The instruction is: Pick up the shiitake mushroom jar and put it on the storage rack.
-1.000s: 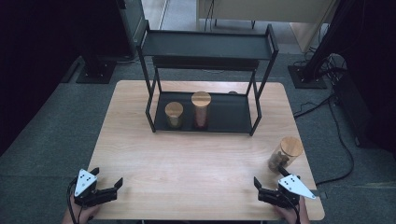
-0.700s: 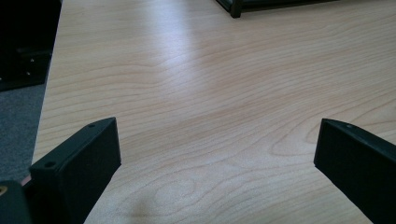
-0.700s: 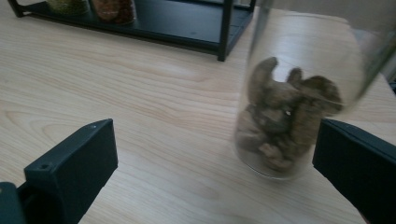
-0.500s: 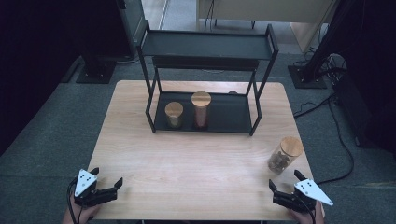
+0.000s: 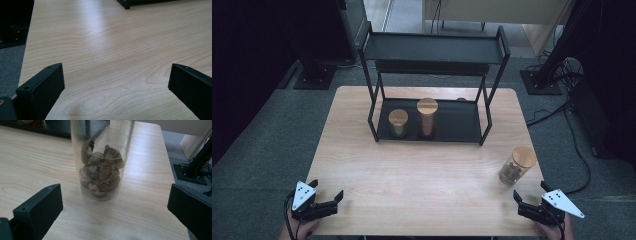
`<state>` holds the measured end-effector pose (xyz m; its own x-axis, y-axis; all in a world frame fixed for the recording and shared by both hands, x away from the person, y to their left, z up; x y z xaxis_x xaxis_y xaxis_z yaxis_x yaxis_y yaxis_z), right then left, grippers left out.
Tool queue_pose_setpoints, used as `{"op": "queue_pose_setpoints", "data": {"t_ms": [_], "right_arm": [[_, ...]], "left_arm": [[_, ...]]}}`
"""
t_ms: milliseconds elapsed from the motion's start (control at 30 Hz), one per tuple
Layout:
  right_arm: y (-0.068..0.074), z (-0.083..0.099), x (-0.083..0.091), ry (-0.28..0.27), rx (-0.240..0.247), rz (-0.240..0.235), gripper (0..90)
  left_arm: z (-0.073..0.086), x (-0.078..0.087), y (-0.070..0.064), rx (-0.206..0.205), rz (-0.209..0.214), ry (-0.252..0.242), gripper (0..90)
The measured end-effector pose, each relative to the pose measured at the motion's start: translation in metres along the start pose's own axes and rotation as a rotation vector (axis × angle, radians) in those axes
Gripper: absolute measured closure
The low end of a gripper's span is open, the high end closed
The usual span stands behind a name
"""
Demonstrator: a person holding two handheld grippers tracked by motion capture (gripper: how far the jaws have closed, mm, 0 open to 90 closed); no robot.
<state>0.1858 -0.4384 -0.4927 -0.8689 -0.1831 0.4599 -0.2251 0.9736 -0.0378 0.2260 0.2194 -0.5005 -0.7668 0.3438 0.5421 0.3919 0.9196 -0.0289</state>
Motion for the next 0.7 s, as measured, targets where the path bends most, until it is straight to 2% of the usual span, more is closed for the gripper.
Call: {"op": "queue_pose_setpoints", "data": {"t_ms": [133, 433, 500, 567, 700], "right_arm": [[-0.009, 0.001, 0.001, 0.005, 0.003, -0.008, 0.0], [-0.027, 0.003, 0.003, 0.016, 0.009, 0.01, 0.0], [-0.03, 0.004, 0.004, 0.014, -0.007, 0.007, 0.0], [-0.03, 0.003, 0.004, 0.011, -0.014, -0.002, 0.0], [-0.026, 0.003, 0.001, 0.029, 0.013, -0.021, 0.0]], "left_arm": [[0.0, 0.0, 0.0, 0.001, 0.0, 0.001, 0.6], [0.0, 0.0, 0.0, 0.002, 0.001, 0.001, 0.6], [0.0, 0.0, 0.0, 0.001, 0.0, 0.002, 0.7], [0.0, 0.0, 0.0, 0.001, -0.001, 0.002, 0.7], [0.0, 0.0, 0.0, -0.001, -0.003, 0.002, 0.6]]}}
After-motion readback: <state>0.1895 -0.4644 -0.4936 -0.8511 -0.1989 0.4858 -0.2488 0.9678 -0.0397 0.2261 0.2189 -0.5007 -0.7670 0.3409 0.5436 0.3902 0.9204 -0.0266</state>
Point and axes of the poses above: each handheld gripper's, and its own axes: x roughly backward along the jaws, z roughly out of its underside, y roughly to its left, the point moved 3 cm from there along -x, roughly forward along the jaws
